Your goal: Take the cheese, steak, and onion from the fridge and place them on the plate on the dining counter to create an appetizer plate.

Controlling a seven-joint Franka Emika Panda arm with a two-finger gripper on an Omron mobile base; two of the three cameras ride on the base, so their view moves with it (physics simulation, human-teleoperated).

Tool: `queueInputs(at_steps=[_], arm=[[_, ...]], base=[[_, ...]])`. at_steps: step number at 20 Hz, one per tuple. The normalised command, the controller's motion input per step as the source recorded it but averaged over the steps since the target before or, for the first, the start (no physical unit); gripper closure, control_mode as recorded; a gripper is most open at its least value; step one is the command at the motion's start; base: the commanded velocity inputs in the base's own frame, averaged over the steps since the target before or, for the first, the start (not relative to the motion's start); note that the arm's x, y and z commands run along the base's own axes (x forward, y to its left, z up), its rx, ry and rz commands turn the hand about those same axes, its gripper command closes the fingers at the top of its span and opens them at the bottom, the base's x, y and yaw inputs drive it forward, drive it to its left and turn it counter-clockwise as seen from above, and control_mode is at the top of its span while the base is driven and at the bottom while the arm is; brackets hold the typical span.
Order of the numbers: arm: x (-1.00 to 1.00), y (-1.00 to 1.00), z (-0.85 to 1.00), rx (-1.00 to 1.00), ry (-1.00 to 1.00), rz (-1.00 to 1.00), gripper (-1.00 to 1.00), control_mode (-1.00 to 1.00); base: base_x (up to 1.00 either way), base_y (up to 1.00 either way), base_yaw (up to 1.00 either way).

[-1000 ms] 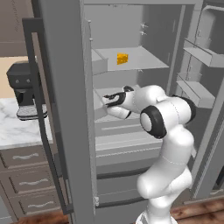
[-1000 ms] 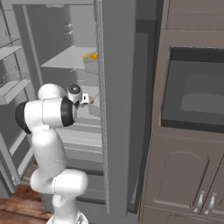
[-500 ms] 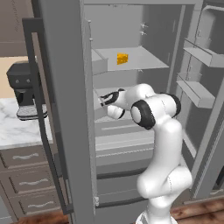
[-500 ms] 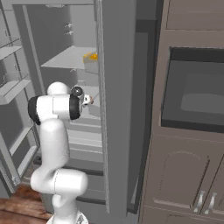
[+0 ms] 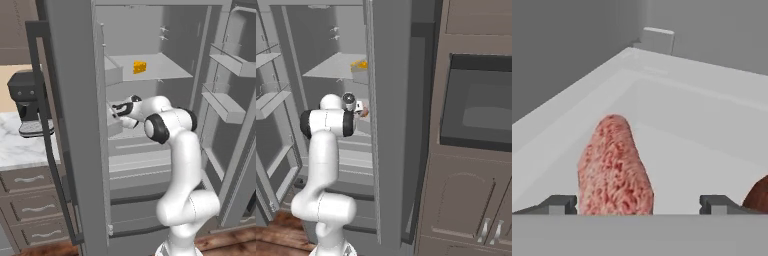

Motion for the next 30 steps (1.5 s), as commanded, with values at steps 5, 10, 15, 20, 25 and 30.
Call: queueInputs(at_steps=[5, 10, 15, 20, 25, 30], arm=[[0.47, 0.29, -0.52, 0.00, 0.00, 0.00, -1.00, -1.00], [-0.01, 0.44, -0.89, -0.03, 0.00, 0.00, -1.00, -1.00], [-0.11, 0.08, -1.00, -0.01, 0.01, 0.00, -1.00, -1.00], [-0.34, -0.67, -0.93, 0.00, 0.07, 0.00, -1.00, -1.00], [-0.53, -0.98, -0.80, 0.00, 0.02, 0.00, -1.00, -1.00], [-0.58, -0.61, -0.94, 0.00, 0.01, 0.00, 1.00, -1.00]], base=[[0.00, 0.00, 0.00], [0.00, 0.00, 0.00], [0.00, 0.00, 0.00], [0.00, 0.00, 0.00], [0.00, 0.00, 0.00], [0.00, 0.00, 0.00]])
